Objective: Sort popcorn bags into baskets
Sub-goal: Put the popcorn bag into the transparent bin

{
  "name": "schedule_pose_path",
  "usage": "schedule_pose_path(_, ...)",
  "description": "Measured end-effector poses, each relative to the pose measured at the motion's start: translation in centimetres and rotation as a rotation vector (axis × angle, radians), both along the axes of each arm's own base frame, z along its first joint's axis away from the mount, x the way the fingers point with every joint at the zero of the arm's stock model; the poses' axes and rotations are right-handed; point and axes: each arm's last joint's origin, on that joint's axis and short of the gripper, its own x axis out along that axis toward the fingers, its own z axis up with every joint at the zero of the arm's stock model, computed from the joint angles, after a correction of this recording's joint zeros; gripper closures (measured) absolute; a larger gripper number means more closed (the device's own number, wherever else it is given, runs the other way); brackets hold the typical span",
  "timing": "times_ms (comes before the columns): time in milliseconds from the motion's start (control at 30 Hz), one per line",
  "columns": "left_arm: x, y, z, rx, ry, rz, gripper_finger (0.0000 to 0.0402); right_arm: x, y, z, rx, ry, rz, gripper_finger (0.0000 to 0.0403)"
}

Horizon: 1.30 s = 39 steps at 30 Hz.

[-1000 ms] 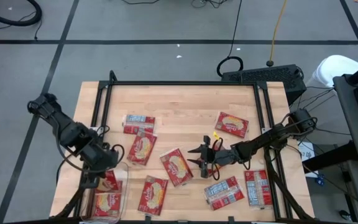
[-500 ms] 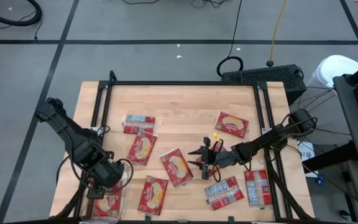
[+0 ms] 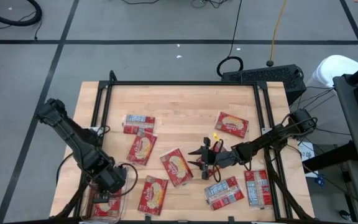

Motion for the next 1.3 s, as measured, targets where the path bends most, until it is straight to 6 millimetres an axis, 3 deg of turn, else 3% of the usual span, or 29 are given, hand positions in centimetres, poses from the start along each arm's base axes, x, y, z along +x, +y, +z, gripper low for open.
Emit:
schedule_pose_path(167,-0.3,-0.6,-1.8,-0.055,0.047,0.014,0.0371,0.0,0.0,0.0,0.0,0.0,0.0,0.0246)
schedule_pose_path(400,-0.4,-0.7,-2.3,-0.056,0.063,0.054,0.0358,0.0,0.0,0.0,-0.002,0.0,0.001,0.0246)
schedule_pose_path(1033,-1.2,-0.3,-3.0,0.036,0.137,0.105,0.0211,0.0,0.0,0.0,0.0,-0.001,0.0,0.0246)
schedule_pose_path(1300,-3.4,1.9,-2.6,0.25,0.388,0.089,0.0226,0.0,0.0,0.0,0.002,-0.003,0.0,0.0246)
